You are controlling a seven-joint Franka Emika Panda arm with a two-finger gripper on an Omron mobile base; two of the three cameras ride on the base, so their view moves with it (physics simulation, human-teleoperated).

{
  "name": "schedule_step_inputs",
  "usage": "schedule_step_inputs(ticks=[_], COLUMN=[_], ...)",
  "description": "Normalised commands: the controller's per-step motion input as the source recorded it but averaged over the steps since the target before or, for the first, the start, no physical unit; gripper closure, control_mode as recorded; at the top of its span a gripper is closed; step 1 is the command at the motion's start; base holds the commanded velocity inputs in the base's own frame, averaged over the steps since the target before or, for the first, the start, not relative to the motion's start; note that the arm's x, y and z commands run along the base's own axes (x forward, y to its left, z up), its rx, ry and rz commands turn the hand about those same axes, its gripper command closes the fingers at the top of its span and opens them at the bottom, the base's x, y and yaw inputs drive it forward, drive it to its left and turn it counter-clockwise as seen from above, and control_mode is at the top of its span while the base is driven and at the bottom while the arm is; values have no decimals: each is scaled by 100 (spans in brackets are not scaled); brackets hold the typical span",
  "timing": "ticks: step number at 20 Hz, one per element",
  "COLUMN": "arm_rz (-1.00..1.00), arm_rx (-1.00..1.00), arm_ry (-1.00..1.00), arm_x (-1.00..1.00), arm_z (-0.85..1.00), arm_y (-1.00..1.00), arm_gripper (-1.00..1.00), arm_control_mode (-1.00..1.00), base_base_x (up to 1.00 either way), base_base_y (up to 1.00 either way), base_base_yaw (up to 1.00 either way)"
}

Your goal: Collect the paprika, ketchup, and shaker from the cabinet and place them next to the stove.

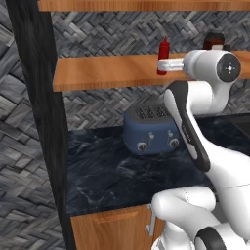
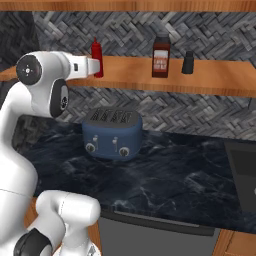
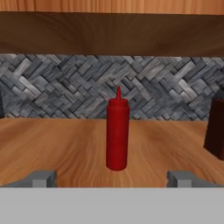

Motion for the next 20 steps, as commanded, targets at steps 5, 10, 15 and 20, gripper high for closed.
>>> schedule_step_inputs(ticks=[5,10,15,20], arm_rz=[0,0,0,0], arm_rx=[1,0,0,0], arm_ry=[-7,0,0,1], arm_x=[1,0,7,24], arm_z=[-1,0,0,0], arm_y=[0,0,0,0], arm_gripper=[-100,-100,-100,-100], arm_control_mode=[-100,-100,-100,-100], base_base_x=[0,0,0,0], base_base_y=[0,0,0,0], base_base_yaw=[0,0,0,0])
